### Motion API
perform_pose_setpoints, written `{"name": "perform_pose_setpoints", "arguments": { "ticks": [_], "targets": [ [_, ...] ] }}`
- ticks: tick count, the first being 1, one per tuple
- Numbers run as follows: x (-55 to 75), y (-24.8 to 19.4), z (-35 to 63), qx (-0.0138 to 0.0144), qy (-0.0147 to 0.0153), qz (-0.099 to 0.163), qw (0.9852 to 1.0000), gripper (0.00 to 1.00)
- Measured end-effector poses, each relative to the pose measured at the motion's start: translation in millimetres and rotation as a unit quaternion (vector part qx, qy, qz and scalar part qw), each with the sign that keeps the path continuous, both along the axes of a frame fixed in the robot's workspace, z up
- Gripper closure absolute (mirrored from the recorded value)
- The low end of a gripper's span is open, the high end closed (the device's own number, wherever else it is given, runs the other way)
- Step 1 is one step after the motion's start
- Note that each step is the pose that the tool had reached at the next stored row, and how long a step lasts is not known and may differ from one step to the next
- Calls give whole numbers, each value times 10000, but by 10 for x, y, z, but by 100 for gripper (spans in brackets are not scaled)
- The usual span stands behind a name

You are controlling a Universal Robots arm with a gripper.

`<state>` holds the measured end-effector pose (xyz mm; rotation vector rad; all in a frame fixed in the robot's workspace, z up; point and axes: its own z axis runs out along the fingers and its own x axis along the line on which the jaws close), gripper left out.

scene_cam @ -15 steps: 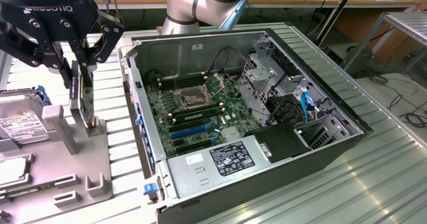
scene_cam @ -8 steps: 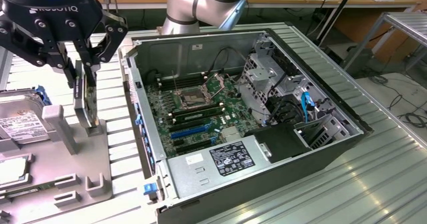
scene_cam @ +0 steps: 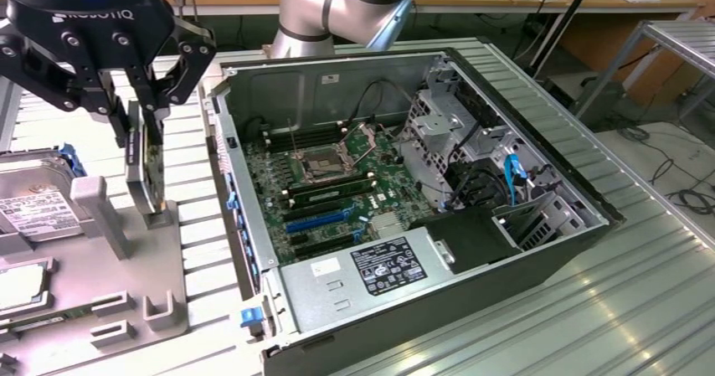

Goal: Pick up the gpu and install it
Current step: 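Pick up the gpu and move the gpu toward the slot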

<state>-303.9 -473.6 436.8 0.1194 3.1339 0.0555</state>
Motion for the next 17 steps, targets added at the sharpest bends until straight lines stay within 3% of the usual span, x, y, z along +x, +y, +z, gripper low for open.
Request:
{"name": "perform_pose_setpoints", "arguments": {
  "ticks": [17],
  "targets": [
    [55, 0, -1, 0, 0, 0, 10000, 73]
  ]
}}
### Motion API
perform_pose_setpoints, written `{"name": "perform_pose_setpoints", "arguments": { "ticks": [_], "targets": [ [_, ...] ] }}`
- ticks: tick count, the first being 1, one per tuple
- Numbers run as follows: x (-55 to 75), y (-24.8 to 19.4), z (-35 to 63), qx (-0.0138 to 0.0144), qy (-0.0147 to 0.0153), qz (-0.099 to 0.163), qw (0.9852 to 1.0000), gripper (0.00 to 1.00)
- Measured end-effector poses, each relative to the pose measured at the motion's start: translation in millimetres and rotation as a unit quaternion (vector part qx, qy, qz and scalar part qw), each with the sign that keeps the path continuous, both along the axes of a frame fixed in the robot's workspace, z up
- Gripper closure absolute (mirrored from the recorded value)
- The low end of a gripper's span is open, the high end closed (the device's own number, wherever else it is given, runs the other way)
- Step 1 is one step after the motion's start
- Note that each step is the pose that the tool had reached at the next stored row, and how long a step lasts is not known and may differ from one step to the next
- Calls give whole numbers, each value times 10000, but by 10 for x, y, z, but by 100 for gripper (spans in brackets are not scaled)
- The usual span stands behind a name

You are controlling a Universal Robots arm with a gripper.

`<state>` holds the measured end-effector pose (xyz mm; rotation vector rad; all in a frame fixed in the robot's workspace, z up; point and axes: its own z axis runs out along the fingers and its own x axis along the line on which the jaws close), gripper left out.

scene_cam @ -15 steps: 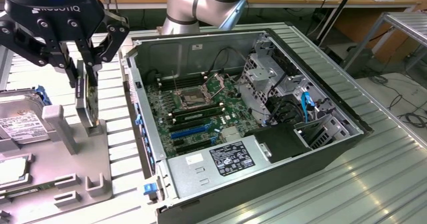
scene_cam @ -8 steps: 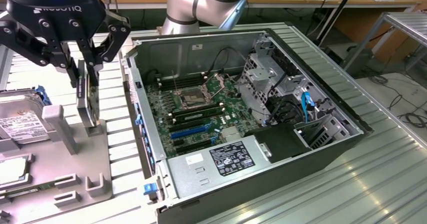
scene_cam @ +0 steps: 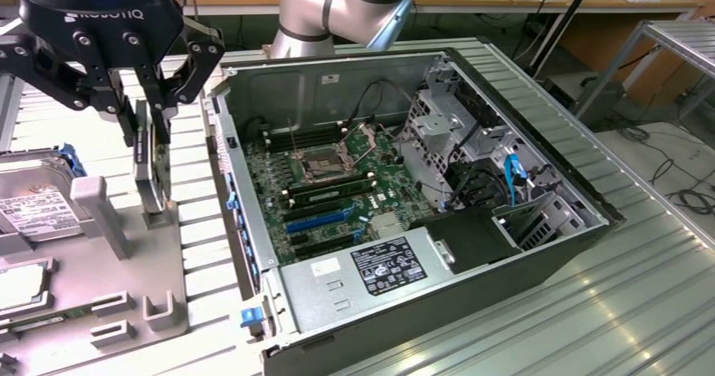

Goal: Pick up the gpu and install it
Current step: 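Pick up the gpu and move the gpu toward the slot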

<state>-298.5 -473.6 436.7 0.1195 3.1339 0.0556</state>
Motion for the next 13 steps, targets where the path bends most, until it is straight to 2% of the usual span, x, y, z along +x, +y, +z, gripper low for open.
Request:
{"name": "perform_pose_setpoints", "arguments": {
  "ticks": [13],
  "targets": [
    [47, 0, 0, 0, 0, 0, 10000, 73]
  ]
}}
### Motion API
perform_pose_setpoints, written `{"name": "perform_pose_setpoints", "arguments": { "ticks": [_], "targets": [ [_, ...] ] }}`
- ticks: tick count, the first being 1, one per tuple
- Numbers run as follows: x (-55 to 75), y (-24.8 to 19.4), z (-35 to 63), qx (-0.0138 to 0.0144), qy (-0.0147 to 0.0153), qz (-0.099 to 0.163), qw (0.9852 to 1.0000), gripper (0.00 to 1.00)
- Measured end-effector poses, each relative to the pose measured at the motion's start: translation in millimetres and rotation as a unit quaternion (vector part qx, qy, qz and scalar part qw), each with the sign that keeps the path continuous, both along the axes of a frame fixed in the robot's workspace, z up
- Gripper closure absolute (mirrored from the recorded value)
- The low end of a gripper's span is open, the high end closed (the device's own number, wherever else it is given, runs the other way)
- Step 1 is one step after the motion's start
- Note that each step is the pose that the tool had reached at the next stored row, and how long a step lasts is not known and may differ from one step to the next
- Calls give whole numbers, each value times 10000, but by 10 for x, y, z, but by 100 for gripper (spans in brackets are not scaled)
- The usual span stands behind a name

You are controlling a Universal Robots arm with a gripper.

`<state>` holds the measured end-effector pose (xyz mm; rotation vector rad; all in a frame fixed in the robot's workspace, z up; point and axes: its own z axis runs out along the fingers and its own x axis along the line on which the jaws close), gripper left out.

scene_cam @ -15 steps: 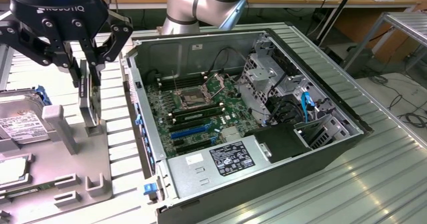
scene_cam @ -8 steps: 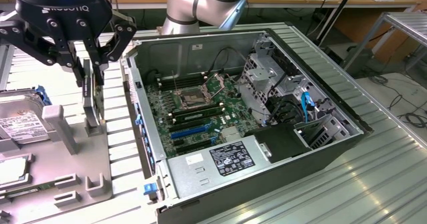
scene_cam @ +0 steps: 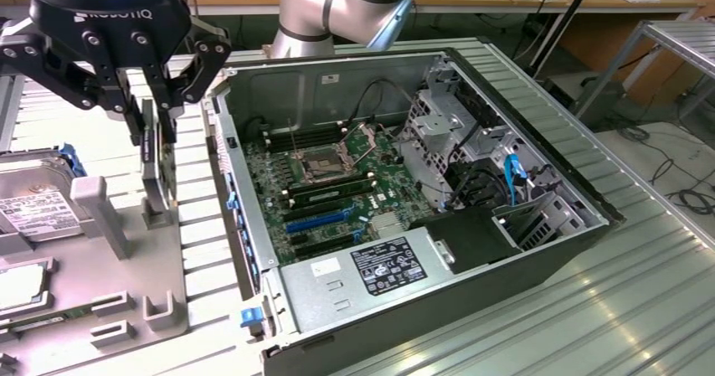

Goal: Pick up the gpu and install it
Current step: 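Pick up the gpu and move the gpu toward the slot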

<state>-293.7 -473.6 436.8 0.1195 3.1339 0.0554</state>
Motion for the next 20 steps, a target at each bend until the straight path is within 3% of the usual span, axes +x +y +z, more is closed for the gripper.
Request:
{"name": "perform_pose_setpoints", "arguments": {
  "ticks": [20],
  "targets": [
    [46, 0, 0, 0, 0, 0, 10000, 73]
  ]
}}
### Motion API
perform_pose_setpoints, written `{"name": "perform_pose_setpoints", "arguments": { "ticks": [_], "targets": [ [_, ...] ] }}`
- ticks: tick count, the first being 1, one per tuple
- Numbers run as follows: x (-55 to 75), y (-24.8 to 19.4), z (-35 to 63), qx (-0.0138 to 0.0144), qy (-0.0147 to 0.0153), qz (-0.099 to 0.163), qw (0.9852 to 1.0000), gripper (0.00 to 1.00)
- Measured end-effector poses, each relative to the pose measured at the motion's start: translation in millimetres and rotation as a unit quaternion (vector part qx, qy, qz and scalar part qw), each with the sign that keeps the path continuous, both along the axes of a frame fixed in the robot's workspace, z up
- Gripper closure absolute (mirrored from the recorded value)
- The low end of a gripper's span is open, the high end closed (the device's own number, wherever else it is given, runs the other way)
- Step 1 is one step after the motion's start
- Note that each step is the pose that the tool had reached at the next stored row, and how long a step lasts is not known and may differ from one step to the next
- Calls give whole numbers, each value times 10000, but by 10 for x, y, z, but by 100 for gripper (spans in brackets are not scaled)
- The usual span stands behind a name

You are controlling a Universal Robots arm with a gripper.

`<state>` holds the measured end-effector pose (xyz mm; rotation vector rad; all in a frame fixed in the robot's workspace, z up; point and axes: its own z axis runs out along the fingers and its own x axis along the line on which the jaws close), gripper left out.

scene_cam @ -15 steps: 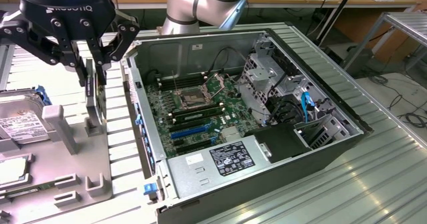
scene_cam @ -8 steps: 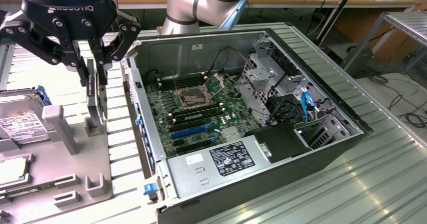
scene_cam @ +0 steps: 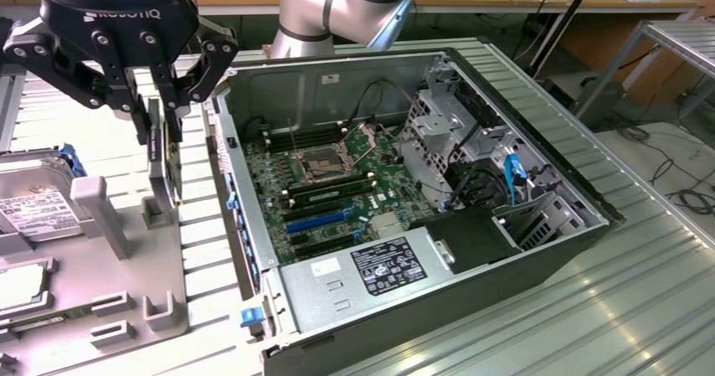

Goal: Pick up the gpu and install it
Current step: 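Pick up the gpu and move the gpu toward the slot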

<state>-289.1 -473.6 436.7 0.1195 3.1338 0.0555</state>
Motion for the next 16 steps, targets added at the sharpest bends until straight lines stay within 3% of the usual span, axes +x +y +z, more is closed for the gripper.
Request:
{"name": "perform_pose_setpoints", "arguments": {
  "ticks": [16],
  "targets": [
    [40, 0, 0, 0, 0, 0, 10000, 73]
  ]
}}
